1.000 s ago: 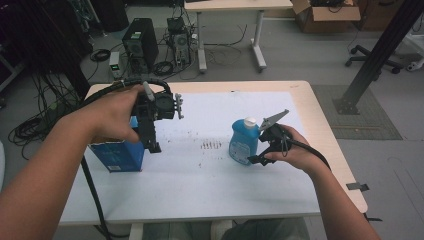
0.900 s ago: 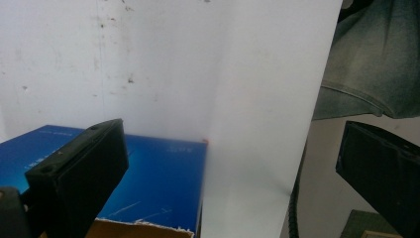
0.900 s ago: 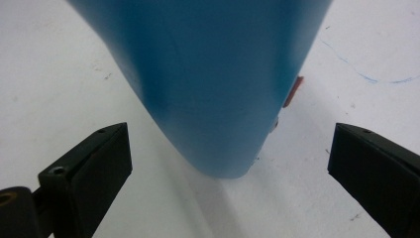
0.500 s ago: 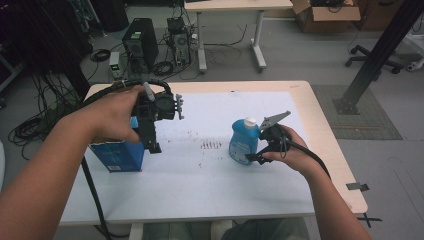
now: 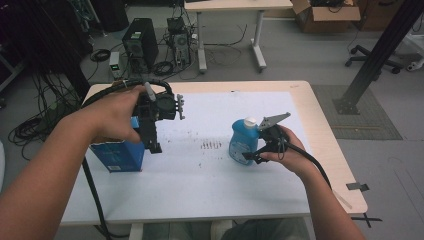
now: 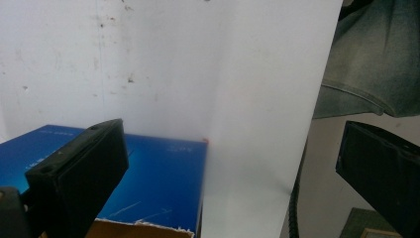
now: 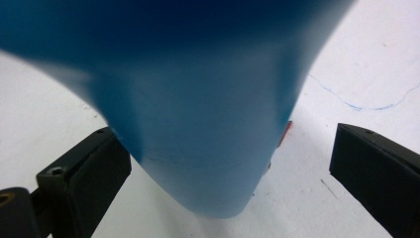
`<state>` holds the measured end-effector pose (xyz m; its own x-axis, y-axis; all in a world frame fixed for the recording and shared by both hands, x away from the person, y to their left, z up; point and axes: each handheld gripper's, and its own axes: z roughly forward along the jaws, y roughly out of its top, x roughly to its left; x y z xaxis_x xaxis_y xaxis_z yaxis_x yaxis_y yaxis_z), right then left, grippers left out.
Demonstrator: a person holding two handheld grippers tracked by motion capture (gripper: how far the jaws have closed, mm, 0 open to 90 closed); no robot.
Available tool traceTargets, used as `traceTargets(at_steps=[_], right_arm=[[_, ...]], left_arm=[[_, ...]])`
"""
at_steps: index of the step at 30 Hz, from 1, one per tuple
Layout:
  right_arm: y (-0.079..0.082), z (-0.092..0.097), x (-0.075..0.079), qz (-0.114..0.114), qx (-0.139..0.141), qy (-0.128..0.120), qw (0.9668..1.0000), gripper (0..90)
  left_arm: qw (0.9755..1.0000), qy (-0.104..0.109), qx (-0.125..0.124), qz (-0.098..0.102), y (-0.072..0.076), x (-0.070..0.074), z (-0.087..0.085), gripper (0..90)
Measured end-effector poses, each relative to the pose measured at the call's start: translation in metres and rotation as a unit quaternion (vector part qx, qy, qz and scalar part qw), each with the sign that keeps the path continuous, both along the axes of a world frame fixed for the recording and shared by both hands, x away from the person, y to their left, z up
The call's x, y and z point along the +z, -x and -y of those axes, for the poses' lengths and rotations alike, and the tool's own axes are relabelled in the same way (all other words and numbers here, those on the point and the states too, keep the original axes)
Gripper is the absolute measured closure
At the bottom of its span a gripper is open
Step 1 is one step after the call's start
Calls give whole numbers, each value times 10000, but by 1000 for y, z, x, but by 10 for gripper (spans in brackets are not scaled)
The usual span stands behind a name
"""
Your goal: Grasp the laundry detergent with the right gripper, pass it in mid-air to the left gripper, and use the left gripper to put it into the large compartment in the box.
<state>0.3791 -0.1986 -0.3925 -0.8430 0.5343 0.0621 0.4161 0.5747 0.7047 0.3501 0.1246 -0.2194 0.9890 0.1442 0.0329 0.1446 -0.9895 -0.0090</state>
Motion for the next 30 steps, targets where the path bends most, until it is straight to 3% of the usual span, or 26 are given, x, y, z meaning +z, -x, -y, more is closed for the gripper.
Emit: traceTargets(at_steps=[20,30], right_arm=[[2,-5,-7,240,-257,-207,9992,26],[5,-5,-7,378,-321,-355,9981,144]], left_arm=[[10000,-25,41,-17,0,-6,-4,2],[10000,-26,30,-23,-1,-6,-4,2]])
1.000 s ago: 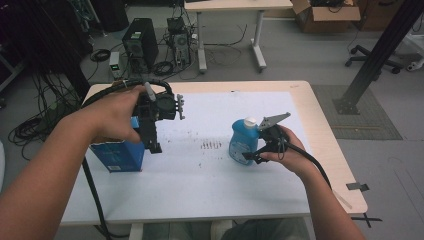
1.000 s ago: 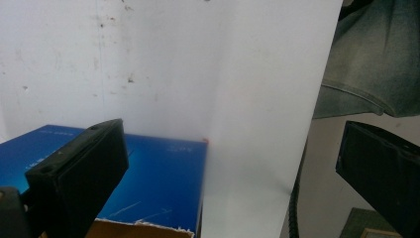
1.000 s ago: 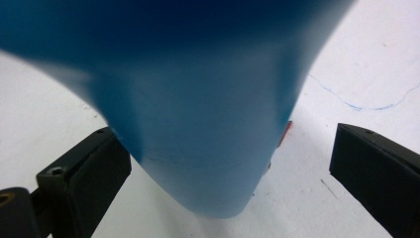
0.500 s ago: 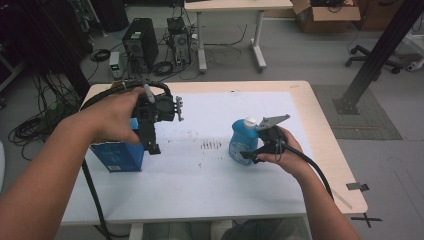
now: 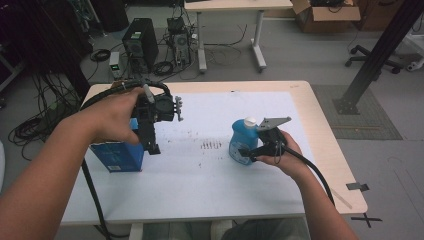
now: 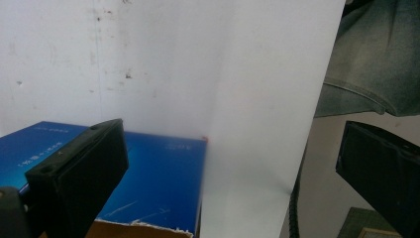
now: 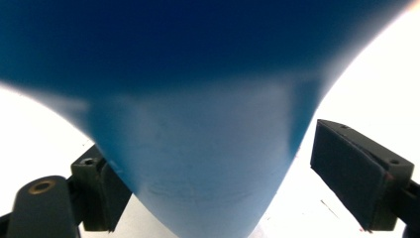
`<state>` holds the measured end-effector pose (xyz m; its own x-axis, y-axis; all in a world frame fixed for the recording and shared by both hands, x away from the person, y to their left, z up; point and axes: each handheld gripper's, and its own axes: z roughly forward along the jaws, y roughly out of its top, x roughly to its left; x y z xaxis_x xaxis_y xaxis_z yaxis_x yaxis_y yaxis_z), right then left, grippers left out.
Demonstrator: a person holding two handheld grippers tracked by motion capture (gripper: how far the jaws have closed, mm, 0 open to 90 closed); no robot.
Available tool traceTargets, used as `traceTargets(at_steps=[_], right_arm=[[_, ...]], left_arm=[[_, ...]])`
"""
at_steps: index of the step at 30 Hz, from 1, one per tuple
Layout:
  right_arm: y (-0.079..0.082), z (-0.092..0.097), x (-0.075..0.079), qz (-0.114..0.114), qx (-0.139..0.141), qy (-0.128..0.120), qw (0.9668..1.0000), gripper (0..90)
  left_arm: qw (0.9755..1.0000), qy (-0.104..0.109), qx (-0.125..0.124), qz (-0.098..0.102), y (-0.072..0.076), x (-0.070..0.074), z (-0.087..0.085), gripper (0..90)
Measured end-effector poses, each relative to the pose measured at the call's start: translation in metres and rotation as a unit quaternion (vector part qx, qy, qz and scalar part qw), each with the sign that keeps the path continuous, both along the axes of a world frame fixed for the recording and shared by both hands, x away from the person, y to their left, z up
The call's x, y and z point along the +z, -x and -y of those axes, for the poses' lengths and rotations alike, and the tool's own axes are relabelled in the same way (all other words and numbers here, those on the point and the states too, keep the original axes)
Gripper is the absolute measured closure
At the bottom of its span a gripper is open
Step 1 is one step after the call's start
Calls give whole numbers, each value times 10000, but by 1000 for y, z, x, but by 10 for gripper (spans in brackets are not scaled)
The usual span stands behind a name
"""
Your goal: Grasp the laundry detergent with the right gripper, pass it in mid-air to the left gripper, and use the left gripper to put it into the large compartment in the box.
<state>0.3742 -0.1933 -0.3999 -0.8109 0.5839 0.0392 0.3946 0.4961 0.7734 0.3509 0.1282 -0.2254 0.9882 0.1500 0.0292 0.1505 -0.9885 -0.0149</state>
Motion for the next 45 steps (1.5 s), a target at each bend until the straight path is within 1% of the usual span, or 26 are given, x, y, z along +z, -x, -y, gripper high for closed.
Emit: traceTargets(at_steps=[6,13,17,19,27,32,33,38,40,45], right_arm=[[1,1,0,63,13,-50,10000,169],[1,1,-1,32,53,-132,9999,208],[1,0,-1,35,63,-115,9999,218],[2,0,-2,35,92,-128,9999,252],[2,1,-2,37,96,-145,9998,278],[2,1,-3,23,131,-117,9998,314],[3,0,-4,34,155,-123,9998,340],[3,1,-5,34,190,-117,9997,395],[3,0,-5,43,230,-135,9996,407],[4,0,-4,123,297,-40,9995,426]], left_arm=[[10000,-3,-9,-6,0,-1,1,2],[10000,-13,1,-3,-1,-1,1,2],[10000,-16,-10,-6,-2,-1,2,2],[10000,-14,-9,-10,-2,-2,2,2],[10000,-15,-18,-6,-2,-2,2,2],[10000,-28,-12,-5,-2,-2,2,2],[10000,-34,-13,-7,-2,-2,3,2],[10000,-14,-18,10,-2,-1,3,2],[10000,-22,-21,-4,-2,-1,3,2],[10000,-43,-48,1,-3,-2,5,2]])
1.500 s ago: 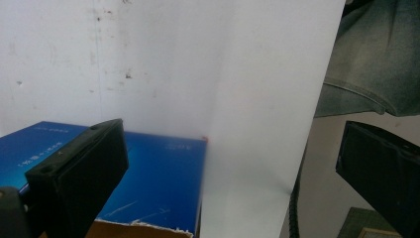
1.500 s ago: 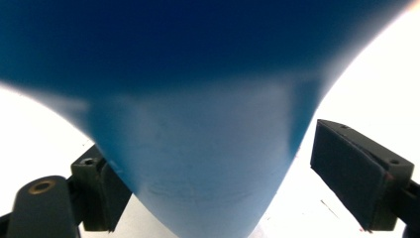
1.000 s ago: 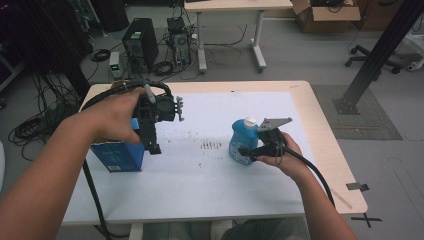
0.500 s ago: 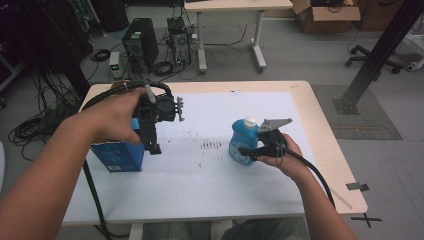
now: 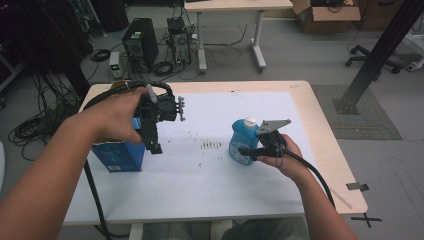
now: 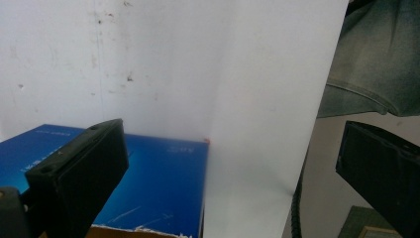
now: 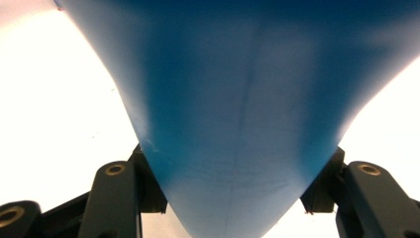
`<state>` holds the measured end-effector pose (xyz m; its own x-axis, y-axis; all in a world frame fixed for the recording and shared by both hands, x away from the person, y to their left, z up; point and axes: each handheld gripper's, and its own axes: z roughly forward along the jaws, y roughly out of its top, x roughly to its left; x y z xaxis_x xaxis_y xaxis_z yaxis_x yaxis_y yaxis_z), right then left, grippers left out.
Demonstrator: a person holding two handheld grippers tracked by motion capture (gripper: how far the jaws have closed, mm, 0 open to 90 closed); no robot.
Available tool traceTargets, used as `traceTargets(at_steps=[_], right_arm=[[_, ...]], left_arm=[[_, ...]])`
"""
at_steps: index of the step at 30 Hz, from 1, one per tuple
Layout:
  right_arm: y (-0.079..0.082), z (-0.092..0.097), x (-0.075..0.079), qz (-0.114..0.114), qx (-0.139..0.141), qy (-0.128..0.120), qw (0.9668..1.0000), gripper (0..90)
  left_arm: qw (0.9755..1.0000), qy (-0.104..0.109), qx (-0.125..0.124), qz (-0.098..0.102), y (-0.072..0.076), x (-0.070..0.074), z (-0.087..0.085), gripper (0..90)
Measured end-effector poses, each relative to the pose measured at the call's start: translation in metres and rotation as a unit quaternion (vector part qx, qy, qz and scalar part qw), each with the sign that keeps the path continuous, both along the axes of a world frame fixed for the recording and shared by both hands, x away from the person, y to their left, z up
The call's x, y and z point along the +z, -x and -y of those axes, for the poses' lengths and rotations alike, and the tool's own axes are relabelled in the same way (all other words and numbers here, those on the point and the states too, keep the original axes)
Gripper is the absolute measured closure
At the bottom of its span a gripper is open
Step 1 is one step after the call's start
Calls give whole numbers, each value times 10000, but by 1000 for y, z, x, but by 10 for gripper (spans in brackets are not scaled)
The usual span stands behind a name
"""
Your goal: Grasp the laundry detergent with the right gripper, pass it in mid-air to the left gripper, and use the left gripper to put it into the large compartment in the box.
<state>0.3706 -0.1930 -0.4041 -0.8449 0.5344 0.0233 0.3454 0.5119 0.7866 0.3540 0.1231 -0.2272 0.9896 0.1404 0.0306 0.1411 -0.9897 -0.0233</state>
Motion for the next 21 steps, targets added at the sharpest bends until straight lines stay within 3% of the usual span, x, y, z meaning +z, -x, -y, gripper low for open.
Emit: traceTargets(at_steps=[8,13,17,21], right_arm=[[0,2,3,14,54,72,10000,459],[3,6,6,43,114,-36,9999,466],[8,9,21,118,292,-260,9992,467],[13,12,38,209,515,-249,9981,466]], left_arm=[[10000,29,-16,15,1,3,4,2],[10000,15,-20,26,0,5,4,2],[10000,19,-13,38,-1,7,4,2],[10000,32,-36,43,-1,9,6,2]])
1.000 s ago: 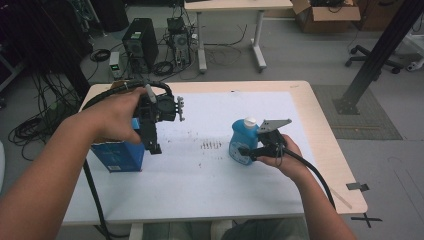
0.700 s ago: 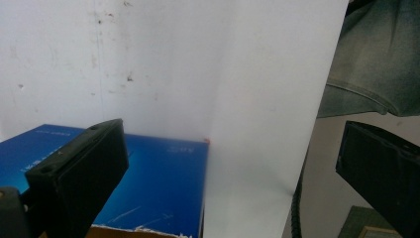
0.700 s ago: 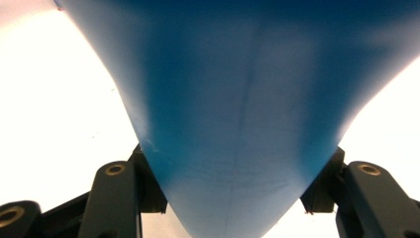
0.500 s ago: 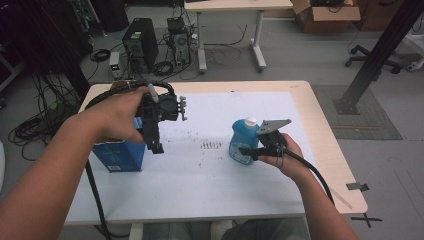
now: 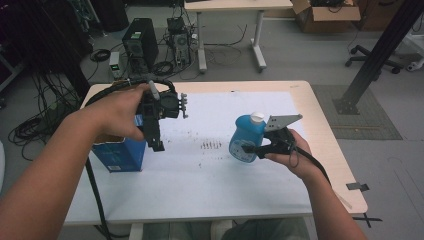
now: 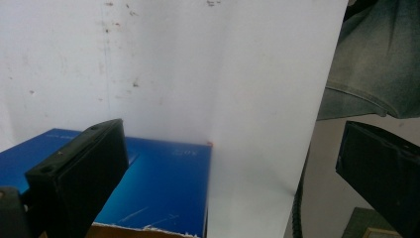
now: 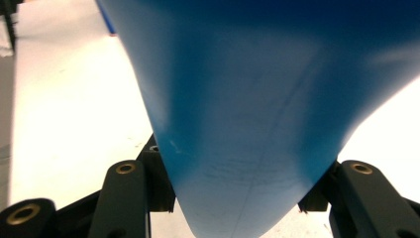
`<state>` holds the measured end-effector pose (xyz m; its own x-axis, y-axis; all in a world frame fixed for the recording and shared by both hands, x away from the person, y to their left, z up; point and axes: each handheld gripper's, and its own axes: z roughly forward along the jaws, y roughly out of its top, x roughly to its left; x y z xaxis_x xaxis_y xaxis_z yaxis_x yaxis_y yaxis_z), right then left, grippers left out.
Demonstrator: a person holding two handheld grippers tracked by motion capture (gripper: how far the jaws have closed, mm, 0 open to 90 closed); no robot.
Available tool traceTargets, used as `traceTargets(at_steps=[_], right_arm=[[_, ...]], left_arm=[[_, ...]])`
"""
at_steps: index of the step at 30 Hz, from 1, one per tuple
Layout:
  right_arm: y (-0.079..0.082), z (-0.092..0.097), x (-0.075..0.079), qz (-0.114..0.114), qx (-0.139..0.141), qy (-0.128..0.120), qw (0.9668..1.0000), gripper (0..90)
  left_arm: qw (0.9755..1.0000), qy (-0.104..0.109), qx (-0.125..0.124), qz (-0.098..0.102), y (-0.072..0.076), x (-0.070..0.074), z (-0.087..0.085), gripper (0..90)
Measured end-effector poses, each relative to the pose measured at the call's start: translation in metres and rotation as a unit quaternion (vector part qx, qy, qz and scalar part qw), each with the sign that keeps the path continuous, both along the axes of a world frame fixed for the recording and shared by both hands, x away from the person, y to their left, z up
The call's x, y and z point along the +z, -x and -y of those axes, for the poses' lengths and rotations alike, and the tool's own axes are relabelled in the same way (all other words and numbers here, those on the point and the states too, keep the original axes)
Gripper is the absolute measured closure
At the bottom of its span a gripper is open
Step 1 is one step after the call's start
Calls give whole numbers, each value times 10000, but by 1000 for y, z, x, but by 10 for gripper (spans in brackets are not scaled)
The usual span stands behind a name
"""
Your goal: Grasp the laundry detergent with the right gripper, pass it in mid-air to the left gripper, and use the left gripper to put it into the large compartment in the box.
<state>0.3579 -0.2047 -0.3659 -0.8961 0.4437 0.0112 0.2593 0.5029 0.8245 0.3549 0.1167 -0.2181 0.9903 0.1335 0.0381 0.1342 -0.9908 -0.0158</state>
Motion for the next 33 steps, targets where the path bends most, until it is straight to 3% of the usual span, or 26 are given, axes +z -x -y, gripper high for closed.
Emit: traceTargets(at_steps=[4,8,9,15,27,33], right_arm=[[8,2,21,105,312,71,9994,467],[13,2,31,167,476,161,9986,466],[17,1,38,188,638,207,9976,466],[26,-4,51,213,1008,391,9939,466],[35,-14,49,160,1492,660,9865,467],[34,-21,43,128,1660,592,9843,467]], left_arm=[[10000,3,-27,20,0,3,3,2],[10000,7,-41,45,1,6,6,2],[10000,21,-49,57,1,8,7,2],[9999,28,-100,85,3,13,12,2],[9997,20,-226,110,11,18,26,2],[9995,-4,-303,93,13,18,33,2]])
